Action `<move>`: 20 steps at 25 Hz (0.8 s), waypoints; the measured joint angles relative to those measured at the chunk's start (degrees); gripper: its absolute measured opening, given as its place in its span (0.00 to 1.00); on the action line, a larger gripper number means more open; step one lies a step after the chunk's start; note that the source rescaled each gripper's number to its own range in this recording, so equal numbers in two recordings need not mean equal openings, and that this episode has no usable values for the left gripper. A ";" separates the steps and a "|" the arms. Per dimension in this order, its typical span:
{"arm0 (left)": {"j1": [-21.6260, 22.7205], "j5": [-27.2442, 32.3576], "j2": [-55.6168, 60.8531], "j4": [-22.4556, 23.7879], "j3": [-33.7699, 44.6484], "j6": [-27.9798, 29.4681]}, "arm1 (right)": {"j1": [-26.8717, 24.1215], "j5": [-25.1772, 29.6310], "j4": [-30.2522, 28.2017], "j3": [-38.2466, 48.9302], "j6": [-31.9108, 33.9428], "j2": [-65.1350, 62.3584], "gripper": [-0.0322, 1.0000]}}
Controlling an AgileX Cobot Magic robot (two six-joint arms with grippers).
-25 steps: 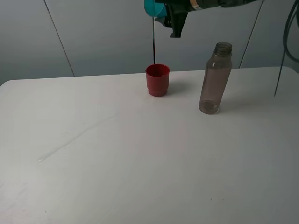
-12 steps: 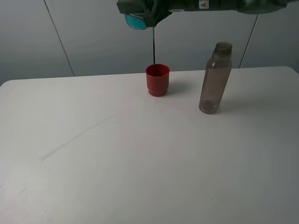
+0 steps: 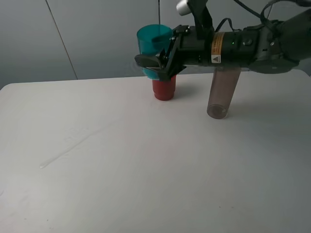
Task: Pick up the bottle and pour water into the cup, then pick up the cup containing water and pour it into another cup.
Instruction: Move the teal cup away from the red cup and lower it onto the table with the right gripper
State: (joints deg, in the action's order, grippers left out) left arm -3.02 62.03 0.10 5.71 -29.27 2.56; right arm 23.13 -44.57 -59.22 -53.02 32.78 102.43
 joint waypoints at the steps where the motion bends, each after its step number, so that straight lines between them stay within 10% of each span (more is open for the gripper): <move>1: 0.00 0.00 0.00 0.00 0.00 0.00 | 0.09 0.00 1.29 1.54 -2.31 -0.10 0.12; 20: 0.00 0.00 0.00 0.00 0.00 0.00 | 0.12 1.39 9.00 12.32 -19.29 7.84 0.12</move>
State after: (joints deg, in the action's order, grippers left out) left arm -3.02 62.03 0.10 5.71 -29.27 2.56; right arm 23.26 -43.18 -50.22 -40.70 13.48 110.27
